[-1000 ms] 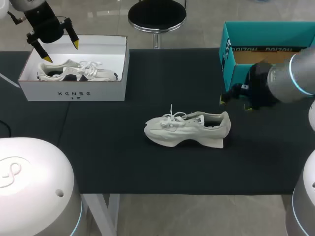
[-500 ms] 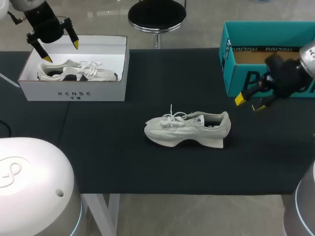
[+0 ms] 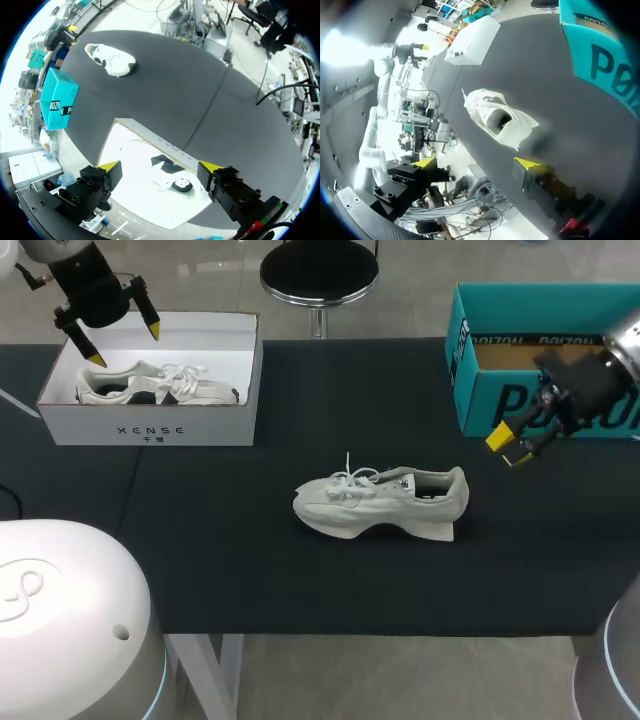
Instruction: Take the shoe out of the shoebox, open the shoe tongue, remove and reinsert the insole, then place the shoe into the shoebox
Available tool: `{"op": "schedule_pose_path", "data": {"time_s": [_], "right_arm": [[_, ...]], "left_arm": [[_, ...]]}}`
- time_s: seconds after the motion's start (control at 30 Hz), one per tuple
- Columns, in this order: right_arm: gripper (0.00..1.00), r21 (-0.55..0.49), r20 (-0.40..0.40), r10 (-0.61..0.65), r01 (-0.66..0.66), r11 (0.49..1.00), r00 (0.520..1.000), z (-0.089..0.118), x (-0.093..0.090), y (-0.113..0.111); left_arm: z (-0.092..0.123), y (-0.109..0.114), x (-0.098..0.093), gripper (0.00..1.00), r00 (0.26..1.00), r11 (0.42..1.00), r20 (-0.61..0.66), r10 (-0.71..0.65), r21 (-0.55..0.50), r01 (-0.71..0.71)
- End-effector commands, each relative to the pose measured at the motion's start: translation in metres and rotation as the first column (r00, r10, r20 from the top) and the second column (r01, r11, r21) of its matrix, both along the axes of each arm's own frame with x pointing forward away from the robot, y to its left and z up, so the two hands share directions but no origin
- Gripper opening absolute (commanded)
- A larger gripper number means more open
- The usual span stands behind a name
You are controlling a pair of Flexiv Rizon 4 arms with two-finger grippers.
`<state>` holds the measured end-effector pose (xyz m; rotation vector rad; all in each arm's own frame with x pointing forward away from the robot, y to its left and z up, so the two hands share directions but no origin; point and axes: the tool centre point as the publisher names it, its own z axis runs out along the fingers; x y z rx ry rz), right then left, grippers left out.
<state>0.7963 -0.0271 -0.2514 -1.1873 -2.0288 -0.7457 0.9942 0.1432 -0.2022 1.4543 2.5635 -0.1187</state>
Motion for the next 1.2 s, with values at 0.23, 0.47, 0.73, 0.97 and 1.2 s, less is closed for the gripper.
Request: {"op": "schedule_pose_path", "data": {"time_s": [0.23,0.47,0.73,0.97,1.2], "right_arm": [[1.0,-0.135,0.172,0.148,-0.125,0.983,0.974,0.023,-0.027,-0.054],[1.0,-0.043,0.405,0.19,-0.189,0.981,0.894,-0.008,-0.045,-0.086],[1.0,-0.115,0.666,0.293,-0.293,0.949,0.686,-0.015,-0.064,-0.098],[1.0,-0.164,0.744,0.354,-0.358,0.919,0.567,-0.021,-0.065,-0.109],[1.0,-0.146,0.641,0.348,-0.336,0.93,0.685,-0.024,-0.056,-0.11]], "left_arm": [[0.0,0.0,-0.001,1.0,1.0,1.0,0.002,0.0,0.003,0.0],[0.0,0.0,-0.001,1.0,1.0,1.0,0.002,0.0,0.003,0.0],[0.0,0.0,-0.001,1.0,1.0,1.0,0.002,0.0,0.003,0.0],[0.0,0.0,-0.001,1.0,1.0,1.0,0.002,0.0,0.003,0.0],[0.0,0.0,-0.001,1.0,1.0,1.0,0.002,0.0,0.003,0.0]]}}
